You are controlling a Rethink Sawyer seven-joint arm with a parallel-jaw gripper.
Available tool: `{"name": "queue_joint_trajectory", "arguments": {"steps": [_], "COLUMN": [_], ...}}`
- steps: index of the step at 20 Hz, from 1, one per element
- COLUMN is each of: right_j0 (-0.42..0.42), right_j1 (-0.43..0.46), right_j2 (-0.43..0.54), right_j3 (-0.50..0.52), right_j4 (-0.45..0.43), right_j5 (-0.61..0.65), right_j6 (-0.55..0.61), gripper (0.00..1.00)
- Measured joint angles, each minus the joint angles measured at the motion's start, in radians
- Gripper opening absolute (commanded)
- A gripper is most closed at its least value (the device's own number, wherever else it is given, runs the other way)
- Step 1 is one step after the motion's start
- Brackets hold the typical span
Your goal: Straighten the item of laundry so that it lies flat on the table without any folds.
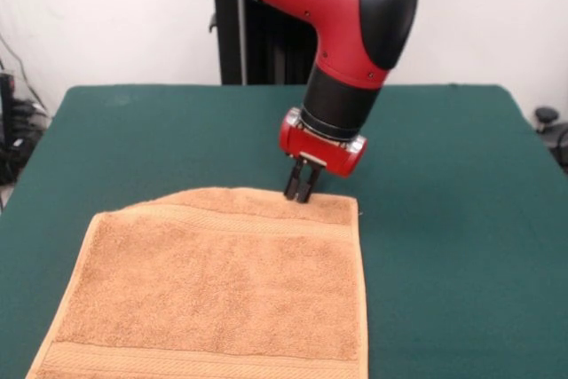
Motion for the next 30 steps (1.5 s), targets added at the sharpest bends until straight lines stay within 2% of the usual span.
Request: {"name": "queue_joint_trajectory", "arguments": {"steps": [14,23,24,30], "right_j0": [-0.006,-0.051,-0.055,-0.053], "right_j1": [-0.001,-0.01,-0.005,0.004], "right_j2": [0.004,0.027,0.027,0.026], "right_j3": [0.007,0.007,0.006,0.006], "right_j4": [0.0,0.0,0.001,0.0], "right_j5": [-0.033,-0.059,-0.089,-0.14], "right_j6": [0.0,0.0,0.0,0.0], "gripper": [1.0,1.0,0.0,0.0]}}
